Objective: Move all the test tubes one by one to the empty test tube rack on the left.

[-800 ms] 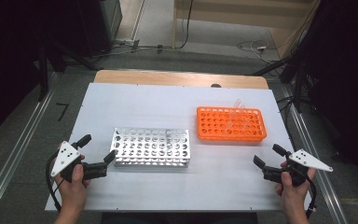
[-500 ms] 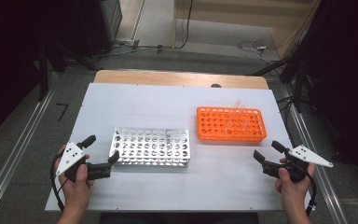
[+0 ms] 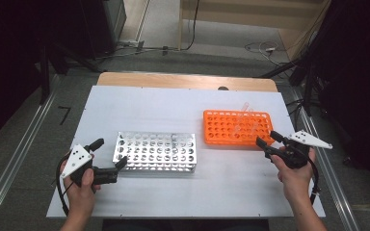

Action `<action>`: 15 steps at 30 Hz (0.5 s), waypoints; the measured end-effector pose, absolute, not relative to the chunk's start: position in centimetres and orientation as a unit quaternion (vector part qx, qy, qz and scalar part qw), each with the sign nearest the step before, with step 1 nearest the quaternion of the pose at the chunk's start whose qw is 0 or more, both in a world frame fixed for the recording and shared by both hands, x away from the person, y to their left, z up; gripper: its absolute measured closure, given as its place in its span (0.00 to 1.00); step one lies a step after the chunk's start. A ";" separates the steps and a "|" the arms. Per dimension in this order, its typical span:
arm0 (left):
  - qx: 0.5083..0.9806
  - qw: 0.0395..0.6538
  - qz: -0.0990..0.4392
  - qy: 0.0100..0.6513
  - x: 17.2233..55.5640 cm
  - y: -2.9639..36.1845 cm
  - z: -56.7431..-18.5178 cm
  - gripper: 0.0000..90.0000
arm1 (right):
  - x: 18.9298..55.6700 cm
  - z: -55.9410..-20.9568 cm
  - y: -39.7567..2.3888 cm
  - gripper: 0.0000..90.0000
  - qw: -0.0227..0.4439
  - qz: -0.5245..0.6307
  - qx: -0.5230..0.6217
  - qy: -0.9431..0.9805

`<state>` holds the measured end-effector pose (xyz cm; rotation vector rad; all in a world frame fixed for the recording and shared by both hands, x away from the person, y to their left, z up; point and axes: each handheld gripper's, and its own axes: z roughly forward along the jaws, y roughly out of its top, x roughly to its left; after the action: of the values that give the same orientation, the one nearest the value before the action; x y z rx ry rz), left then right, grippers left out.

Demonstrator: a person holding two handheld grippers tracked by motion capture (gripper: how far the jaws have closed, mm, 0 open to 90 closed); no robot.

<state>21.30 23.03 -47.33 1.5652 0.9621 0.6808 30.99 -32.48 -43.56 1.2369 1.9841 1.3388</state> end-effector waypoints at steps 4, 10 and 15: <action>0.668 0.551 0.293 0.405 21.3 22.7 -47.2 0.00 | 32.4 -43.8 -31.8 0.52 0.216 0.474 0.457 0.721; 0.669 0.552 0.286 0.406 21.4 22.7 -47.2 0.00 | 34.4 -45.0 -30.9 0.61 0.194 0.451 0.464 0.738; 0.666 0.557 0.281 0.408 21.4 22.7 -47.1 0.00 | 35.4 -46.3 -30.6 0.66 0.194 0.426 0.473 0.747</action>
<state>21.43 22.73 -47.11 1.5728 0.9627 0.6633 35.37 -30.57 -46.30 1.3266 2.0931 1.1932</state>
